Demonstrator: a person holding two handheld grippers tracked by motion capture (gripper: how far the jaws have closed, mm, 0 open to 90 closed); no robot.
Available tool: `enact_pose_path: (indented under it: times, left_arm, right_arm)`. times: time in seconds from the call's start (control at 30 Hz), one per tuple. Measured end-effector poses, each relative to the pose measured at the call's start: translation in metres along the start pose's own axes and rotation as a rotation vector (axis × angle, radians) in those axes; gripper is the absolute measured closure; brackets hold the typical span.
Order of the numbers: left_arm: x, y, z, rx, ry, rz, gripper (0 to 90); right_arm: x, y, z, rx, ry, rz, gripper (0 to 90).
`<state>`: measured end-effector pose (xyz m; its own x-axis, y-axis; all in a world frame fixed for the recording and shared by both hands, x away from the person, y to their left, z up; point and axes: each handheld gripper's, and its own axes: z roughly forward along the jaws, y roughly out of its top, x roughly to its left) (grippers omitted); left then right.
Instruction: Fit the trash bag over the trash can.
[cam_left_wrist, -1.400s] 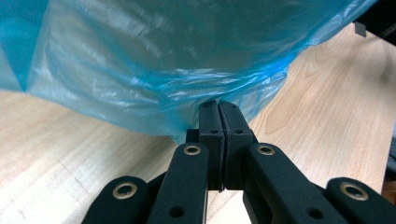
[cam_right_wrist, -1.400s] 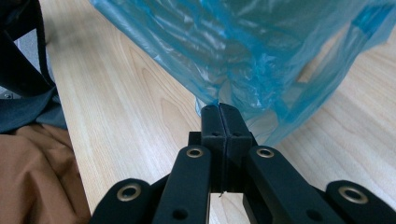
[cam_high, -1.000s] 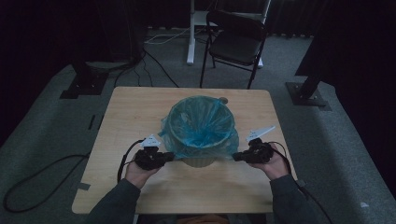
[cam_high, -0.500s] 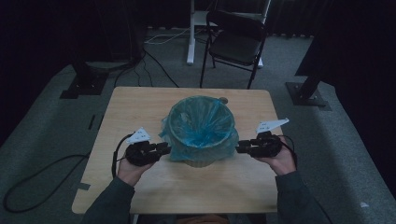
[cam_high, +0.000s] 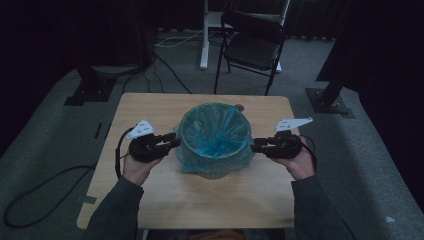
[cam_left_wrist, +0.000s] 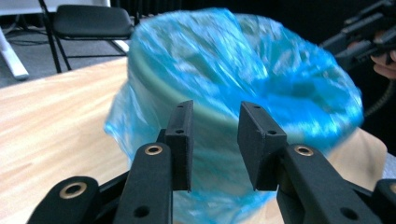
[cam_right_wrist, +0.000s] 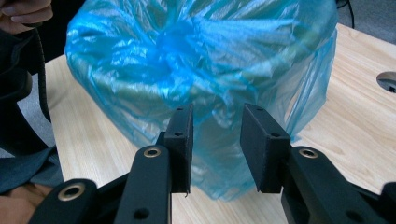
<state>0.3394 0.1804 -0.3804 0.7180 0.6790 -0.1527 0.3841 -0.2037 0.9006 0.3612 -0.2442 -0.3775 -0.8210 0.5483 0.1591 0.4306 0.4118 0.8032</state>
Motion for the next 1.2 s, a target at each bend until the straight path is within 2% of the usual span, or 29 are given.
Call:
enact_pose_path:
  times: [0.17,0.23,0.43,0.57,0.77,0.87,1.07,1.13,1.2]
  left_arm:
    - [0.005,0.01,0.01,0.012,0.018,-0.02,62.9]
    - [0.005,0.012,0.016,0.037,0.047,-0.02,61.2]
    - [0.006,0.013,0.026,0.047,0.047,-0.029,62.1]
    - [0.009,0.014,0.027,0.035,0.059,-0.043,67.2]
    - [0.014,0.017,0.028,0.026,0.073,-0.054,75.9]
    - [0.017,0.018,0.03,0.021,0.084,-0.062,78.2]
    - [0.023,0.022,0.035,0.015,0.095,-0.079,81.0]
    - [0.024,0.023,0.035,0.014,0.099,-0.082,82.2]
    - [0.026,0.024,0.035,0.016,0.127,-0.091,84.4]
  right_arm:
    - [-0.002,0.006,0.0,-0.028,-0.016,0.014,63.9]
    - [-0.003,0.009,0.001,-0.04,-0.014,0.022,63.9]
    - [-0.005,0.015,0.004,-0.055,-0.035,0.035,63.5]
    - [-0.01,0.017,0.006,-0.065,-0.054,0.054,63.3]
    - [-0.016,0.02,0.01,-0.067,-0.058,0.08,65.3]
    - [-0.019,0.02,0.011,-0.068,-0.055,0.095,70.3]
    - [-0.024,0.021,0.016,-0.055,-0.075,0.107,88.6]
    - [-0.024,0.021,0.018,-0.053,-0.093,0.107,89.8]
    - [-0.025,0.022,0.019,-0.05,-0.105,0.112,89.9]
